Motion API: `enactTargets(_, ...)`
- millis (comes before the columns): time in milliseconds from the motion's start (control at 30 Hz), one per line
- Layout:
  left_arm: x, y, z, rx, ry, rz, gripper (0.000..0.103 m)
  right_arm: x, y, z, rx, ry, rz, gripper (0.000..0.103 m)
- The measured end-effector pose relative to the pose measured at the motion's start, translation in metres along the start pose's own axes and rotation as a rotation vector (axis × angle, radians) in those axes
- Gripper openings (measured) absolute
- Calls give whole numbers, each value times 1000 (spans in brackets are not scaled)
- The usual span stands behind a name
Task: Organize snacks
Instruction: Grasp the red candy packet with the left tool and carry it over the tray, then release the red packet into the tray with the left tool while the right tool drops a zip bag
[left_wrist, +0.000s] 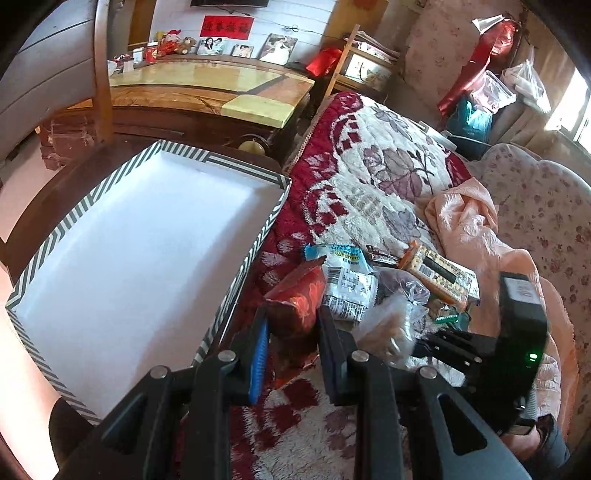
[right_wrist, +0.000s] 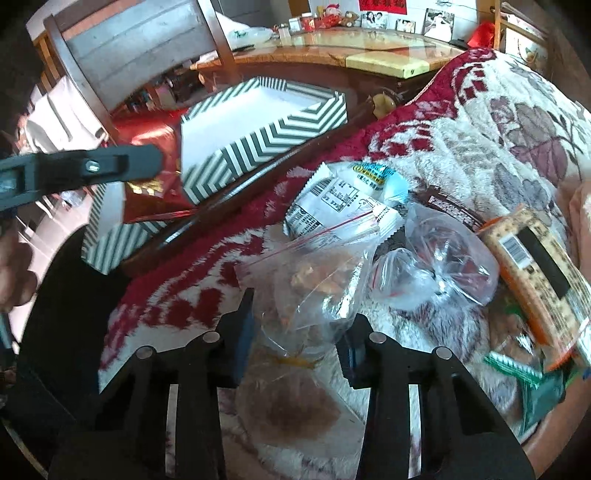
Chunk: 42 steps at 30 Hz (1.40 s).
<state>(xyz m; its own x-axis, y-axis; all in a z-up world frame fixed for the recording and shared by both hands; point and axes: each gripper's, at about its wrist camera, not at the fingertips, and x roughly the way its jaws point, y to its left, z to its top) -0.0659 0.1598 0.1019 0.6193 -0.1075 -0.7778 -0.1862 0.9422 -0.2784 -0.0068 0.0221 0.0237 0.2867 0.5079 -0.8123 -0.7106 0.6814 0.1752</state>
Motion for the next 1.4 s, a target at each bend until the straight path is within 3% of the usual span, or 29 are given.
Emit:
enactTargets(333, -17, 13, 10, -18, -35, 30, 27, -26, 24, 18, -18, -79, 26, 37)
enactTargets(567, -26, 34, 17, -46, -51, 94, 27, -26, 35, 39, -25, -99, 27, 37)
enactTargets(1100, -23, 99, 13, -152, -31, 203, 27, 8, 81, 91, -114, -69, 65, 37)
enactTargets(1400, -9, 129, 12, -188, -1, 272, 27, 47, 100, 124, -85, -43, 138, 37)
